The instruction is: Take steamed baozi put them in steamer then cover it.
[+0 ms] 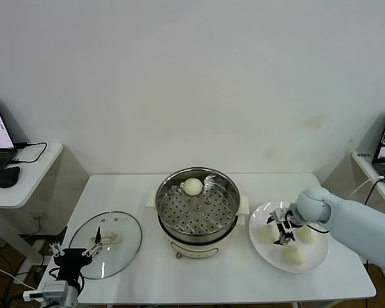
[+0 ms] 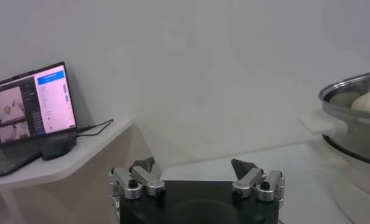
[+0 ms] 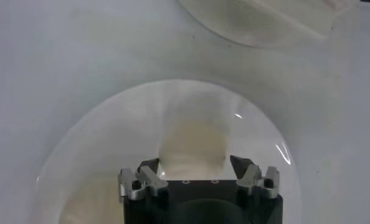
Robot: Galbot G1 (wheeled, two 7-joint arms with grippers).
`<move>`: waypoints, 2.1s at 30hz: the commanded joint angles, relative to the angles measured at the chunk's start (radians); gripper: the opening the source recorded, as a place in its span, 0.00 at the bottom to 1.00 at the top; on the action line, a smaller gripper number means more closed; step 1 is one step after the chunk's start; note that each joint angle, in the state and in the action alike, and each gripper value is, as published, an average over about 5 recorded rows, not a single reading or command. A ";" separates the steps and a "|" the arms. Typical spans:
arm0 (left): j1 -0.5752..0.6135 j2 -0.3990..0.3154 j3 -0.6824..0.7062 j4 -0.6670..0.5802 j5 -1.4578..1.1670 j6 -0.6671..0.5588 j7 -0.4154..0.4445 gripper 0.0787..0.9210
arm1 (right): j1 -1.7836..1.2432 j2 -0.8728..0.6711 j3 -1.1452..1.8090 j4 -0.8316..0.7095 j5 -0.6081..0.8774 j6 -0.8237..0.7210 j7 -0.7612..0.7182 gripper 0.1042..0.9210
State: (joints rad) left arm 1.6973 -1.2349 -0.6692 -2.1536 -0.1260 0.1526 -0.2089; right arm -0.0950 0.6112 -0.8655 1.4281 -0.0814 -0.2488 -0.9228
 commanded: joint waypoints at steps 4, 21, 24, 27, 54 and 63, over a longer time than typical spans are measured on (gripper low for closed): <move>0.001 0.000 0.001 -0.004 0.000 0.000 0.000 0.88 | -0.008 0.009 0.007 -0.007 0.001 -0.001 -0.006 0.63; -0.014 0.004 0.018 -0.010 0.003 0.005 -0.002 0.88 | 0.232 -0.127 -0.039 0.115 0.156 -0.049 -0.049 0.51; -0.021 0.008 0.028 -0.011 0.003 0.008 -0.002 0.88 | 0.320 -0.166 -0.052 0.167 0.227 -0.084 -0.057 0.52; -0.027 0.012 0.036 -0.013 0.003 0.013 -0.002 0.88 | 0.433 -0.190 -0.095 0.214 0.298 -0.124 -0.056 0.52; -0.046 0.013 -0.007 -0.015 -0.009 0.020 0.006 0.88 | 0.690 0.436 -0.401 0.139 0.790 -0.437 0.251 0.54; -0.049 0.008 -0.020 -0.001 -0.011 0.018 0.007 0.88 | 0.565 0.600 -0.386 0.003 0.768 -0.461 0.299 0.54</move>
State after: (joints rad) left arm 1.6479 -1.2272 -0.6836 -2.1557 -0.1371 0.1713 -0.2025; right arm 0.5260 1.0645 -1.2394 1.5103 0.6496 -0.6741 -0.6721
